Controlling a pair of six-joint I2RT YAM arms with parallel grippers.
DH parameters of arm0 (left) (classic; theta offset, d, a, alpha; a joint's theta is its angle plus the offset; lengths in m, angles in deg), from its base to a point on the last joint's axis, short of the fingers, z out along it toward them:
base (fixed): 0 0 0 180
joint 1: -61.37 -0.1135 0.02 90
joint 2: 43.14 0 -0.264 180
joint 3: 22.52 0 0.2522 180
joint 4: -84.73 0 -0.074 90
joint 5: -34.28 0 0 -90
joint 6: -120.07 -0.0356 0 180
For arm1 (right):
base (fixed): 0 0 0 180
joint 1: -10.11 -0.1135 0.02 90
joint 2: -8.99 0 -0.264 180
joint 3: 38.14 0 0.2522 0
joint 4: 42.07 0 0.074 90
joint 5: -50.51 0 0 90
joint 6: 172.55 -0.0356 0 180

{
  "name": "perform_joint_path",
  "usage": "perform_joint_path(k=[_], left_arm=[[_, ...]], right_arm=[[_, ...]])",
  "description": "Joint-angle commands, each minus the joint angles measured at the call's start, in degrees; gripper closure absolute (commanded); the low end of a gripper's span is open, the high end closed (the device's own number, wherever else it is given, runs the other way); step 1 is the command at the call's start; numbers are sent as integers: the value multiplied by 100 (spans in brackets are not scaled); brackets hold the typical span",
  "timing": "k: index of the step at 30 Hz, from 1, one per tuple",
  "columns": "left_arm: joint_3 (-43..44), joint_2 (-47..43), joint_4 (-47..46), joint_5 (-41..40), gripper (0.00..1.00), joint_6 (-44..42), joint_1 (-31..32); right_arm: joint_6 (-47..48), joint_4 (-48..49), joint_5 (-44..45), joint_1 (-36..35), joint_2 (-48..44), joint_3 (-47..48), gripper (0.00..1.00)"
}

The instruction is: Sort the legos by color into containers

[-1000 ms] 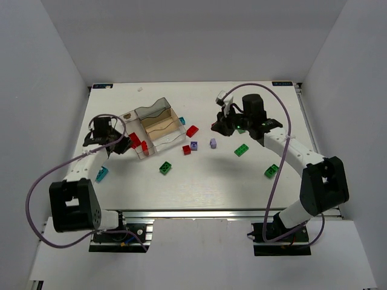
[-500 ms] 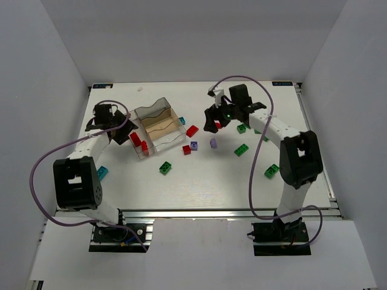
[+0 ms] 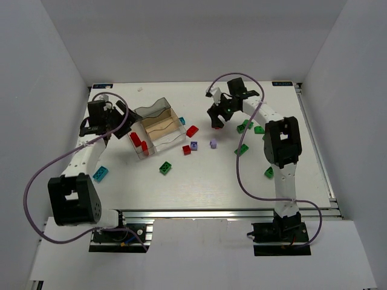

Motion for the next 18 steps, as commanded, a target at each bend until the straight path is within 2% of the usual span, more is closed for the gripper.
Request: perform_joint_path(k=[1,6,9,14,17,18], left_arm=[[-208,-743,-3,384,15,-217,10],[-797,-1498,94,367,14,-24,10],[-1149,-1833,68,323,14,151,10],[-1238,-2054,243,235,14,205,10],[-1255,-2159,357,183,14,213,10],[-1281,-2177,427,165,14,205,10]], right_arm=[[873,-579,-34,82,-76,183,12],[1260,-940,-69,83,117,174,16],[1261,-774,-8,74,222,131,18],[1182,-396,10,74,346,95,20],[1155,-264,27,48,433,95,24],[1181,-255,-16,56,469,86,29]])
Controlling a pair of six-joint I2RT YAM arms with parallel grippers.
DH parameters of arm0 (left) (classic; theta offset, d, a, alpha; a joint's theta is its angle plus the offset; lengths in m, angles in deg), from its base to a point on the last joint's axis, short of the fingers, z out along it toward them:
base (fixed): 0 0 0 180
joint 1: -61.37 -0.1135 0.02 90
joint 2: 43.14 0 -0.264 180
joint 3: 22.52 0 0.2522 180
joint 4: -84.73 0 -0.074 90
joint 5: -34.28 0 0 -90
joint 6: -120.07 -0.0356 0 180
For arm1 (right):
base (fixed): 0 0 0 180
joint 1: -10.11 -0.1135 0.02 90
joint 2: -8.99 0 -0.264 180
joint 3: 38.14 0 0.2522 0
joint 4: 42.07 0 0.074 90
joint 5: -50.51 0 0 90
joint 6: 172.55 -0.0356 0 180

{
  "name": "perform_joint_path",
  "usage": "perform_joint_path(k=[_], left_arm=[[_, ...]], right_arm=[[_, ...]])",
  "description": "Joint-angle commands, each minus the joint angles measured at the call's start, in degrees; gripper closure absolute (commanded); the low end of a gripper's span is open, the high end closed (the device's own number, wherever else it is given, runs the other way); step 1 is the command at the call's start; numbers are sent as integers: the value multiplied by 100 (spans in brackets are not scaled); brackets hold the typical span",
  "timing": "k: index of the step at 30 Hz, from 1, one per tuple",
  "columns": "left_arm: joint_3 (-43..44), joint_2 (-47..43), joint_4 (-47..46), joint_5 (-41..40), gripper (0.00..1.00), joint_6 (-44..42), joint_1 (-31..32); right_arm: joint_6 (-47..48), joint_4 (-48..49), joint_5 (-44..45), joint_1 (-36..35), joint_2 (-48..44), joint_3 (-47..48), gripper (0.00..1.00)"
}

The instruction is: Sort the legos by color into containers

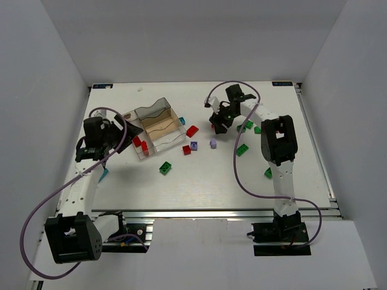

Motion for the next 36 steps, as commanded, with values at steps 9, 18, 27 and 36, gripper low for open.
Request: perform_joint_path(k=[9,18,27,36], left_arm=[[-422,-677,212,-155,14,197,10],[-642,-897,256,-146,14,188,10],[-932,-1354,229,-304,14,241,10],[-959,-2215,659,-699,13,531,-52]], right_arm=[[242,259,-365,19,-370,-516,77],[-222,127,-1041,-50,-1187,-475,100],[-1716,487,-1737,-1096,-1056,1037,100],[-3175,2514,-1167,-2529,-169,1688,100]])
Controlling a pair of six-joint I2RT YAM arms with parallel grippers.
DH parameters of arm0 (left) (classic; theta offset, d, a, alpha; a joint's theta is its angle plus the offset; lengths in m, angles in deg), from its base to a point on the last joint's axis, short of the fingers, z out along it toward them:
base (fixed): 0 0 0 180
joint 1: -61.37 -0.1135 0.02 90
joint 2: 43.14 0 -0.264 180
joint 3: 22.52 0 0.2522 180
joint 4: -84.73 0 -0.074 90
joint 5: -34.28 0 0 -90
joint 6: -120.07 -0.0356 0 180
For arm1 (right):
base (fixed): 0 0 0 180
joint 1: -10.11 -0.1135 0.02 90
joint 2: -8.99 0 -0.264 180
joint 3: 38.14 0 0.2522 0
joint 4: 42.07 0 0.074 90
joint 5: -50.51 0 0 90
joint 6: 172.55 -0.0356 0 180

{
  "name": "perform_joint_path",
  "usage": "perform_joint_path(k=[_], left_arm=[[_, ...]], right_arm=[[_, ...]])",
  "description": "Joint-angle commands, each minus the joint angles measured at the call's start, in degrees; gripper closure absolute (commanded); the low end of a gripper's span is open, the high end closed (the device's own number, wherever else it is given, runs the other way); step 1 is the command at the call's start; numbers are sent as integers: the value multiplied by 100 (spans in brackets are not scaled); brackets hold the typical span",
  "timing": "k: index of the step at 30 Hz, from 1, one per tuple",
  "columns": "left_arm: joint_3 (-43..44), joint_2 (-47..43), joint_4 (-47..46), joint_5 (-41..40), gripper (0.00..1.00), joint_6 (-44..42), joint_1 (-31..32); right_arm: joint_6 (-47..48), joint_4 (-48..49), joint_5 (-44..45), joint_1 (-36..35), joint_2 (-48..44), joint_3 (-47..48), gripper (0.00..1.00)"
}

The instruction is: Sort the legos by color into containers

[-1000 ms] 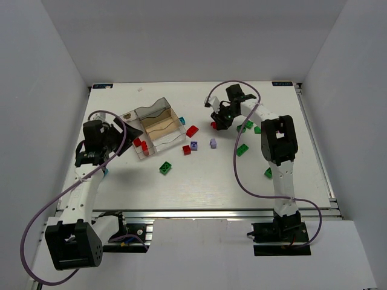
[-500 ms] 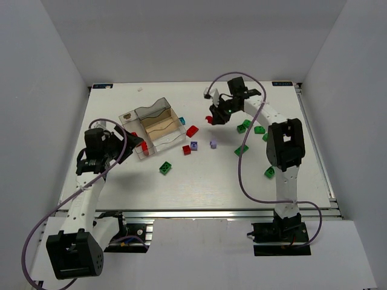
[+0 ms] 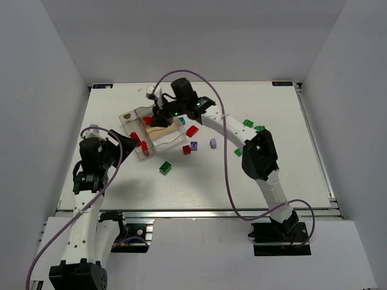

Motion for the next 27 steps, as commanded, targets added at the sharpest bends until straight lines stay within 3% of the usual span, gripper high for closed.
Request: perform_joint_path(k=[1,11,14,17,20,27], left_arm=[[104,-270,303,-201,13,54,-41],[499,-402,1174,-298,12,-289,-41],[596,-367,1288,-315,12,-376,-41],[771,-262,1376,-333,11,-517,-41],[886,-157,1385,-298,11,-649,-41],[1062,10,1183,-157,11,-781,-41]], right_arm=[[-850,1190,309,-250,404,213,100],[-1019,1992,1215,-830,1301,617,100],[-844,2185,1365,-918,1398,538,90],[-711,2220,1435,-971,1495,556,66],[-658,2194,1374,-988,1477,599,54],[-640,2106,1382,-953,1337,521,47]])
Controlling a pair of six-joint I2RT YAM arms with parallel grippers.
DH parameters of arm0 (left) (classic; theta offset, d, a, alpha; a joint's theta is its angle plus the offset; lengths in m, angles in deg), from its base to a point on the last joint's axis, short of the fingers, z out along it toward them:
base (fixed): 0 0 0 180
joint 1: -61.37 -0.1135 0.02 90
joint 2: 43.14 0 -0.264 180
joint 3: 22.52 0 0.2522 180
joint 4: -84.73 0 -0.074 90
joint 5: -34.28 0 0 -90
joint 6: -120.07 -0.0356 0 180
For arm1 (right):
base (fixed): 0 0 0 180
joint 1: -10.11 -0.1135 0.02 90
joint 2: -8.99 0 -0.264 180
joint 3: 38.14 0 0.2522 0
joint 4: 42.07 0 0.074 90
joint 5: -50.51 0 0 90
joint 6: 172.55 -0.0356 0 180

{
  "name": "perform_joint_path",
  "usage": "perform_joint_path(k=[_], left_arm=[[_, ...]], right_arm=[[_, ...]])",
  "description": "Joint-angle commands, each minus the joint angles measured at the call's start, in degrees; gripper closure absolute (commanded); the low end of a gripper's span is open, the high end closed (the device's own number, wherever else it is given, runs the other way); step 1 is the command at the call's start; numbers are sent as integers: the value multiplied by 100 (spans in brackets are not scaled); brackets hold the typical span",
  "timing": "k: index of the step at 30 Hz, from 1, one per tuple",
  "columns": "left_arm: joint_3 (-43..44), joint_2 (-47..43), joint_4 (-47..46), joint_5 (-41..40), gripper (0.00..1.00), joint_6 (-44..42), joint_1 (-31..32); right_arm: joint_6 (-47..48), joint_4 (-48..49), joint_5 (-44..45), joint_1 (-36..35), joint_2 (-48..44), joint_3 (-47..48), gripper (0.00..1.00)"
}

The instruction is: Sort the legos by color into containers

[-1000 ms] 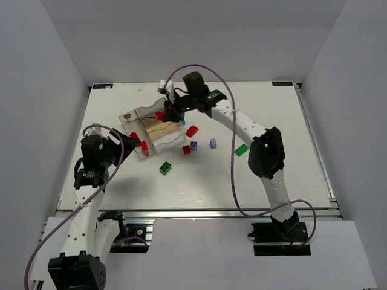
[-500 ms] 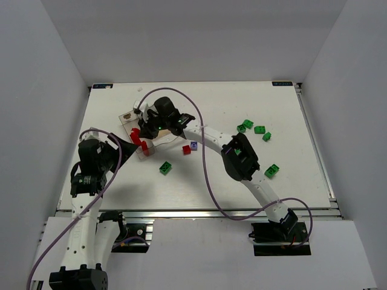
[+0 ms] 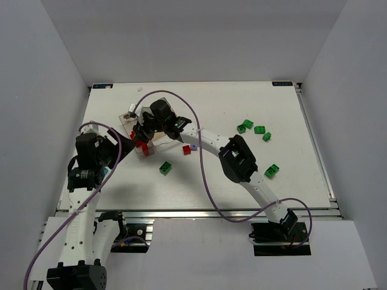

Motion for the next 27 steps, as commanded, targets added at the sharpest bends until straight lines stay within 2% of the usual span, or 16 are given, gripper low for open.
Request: perform_joint_path(k=[1,4,5,6,7,8,10,11,13,15,16,18,20,23,24,27], left_arm=[[256,4,-187,105,12,-186,-34],[265,74,-607,421,20,-309,18],[230,118,-757,735,26,-336,18],[212,258,-907,973,46,-371,18],[142,355,-1230,1193,57,-371,18],[98,477,-1399,1439,66,-362,18],[28,880,-1864,2098,81,-266,70],[54,1031,-1936,2222,83,-240,71],[167,1486,-1911,2355,79,-309,228],[422,1761,-1718,2216,69,-458,579],[510,1997,-1656,2119,54,-485,729],[704,2227,-1524,1882,43,-520,1291],[835,2577,-1419,1513,35,-512,1695],[1204,2999,-998,760,31,-520,2416],[1388,3079,-709,529,30,-460,2679],[1591,3264,-278,-376,28,-223,3092]], right_arm=[[24,216,108,48,-206,121,47],[-81,250,249,188,-618,-107,59],[-143,277,267,284,-776,-230,70],[-204,286,267,433,-1100,-501,76],[-353,234,223,530,-1260,-634,82],[-432,190,179,584,-1418,-757,92],[-582,-74,-4,996,-1831,-1099,98],[-696,-301,-58,1206,-2068,-1214,99],[-793,-469,-172,1541,-2315,-1643,96],[-741,-610,-295,1962,-2675,-1979,77],[-654,-689,-322,2147,-2772,-2224,70],[-426,-1128,-375,2306,-2887,-2323,49],[-276,-1435,-488,2552,-2870,-2367,36],[250,-2059,-734,2824,-2713,-2315,22],[566,-2539,-857,2895,-2633,-2236,20],[2923,-3647,-1375,3018,-2256,-1859,20]])
